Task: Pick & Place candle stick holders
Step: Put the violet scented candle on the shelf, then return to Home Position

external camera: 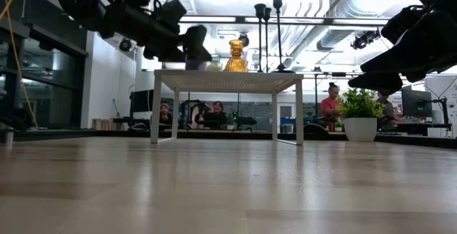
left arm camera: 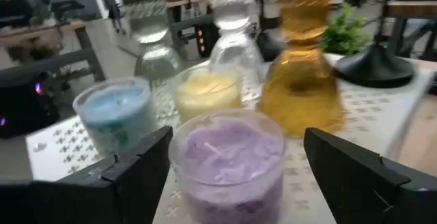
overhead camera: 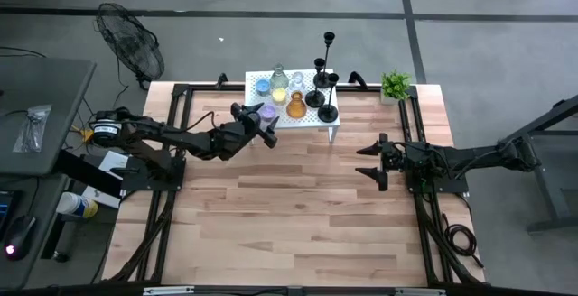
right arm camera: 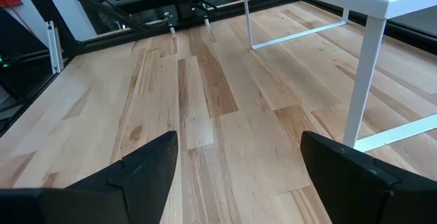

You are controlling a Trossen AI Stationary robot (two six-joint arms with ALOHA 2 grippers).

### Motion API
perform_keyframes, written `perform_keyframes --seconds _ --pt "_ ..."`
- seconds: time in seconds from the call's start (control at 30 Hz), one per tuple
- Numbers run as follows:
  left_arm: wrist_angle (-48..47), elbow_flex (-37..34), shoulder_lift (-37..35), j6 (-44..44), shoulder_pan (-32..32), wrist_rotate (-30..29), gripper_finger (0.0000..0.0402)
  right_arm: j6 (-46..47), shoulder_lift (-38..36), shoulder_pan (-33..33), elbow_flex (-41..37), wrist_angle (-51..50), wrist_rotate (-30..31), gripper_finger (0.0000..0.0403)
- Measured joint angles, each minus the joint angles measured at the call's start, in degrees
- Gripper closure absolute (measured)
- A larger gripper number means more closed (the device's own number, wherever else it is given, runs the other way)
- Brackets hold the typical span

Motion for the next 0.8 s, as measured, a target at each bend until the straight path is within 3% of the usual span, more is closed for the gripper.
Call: perform_keyframes --seconds 0.23,0.37,0.5,0.6,0.8 --pt "-1.6 -0.2 -4.5 4.6 -5.8 1.2 0.0076 0.0 0.0 0.0 0.0 0.0 0.0 0.0100" --pt "2.7 -3.2 -7.0 4.4 -9.2 9.0 0.0076 0.0 0.0 0.0 0.0 0.0 0.0 0.0100" --pt "12.3 -9.6 -8.6 3.1 -11.4 19.9 0.0076 0.0 0.0 0.0 0.0 0.0 0.0 0.0100" --pt "19.2 -15.4 -9.1 1.2 -11.5 24.7 0.0076 0.0 0.0 0.0 0.0 0.0 0.0 0.0100" --pt "31.5 -25.9 -9.5 -4.8 -11.4 22.4 0.0076 0.0 0.0 0.0 0.0 0.0 0.0 0.0100"
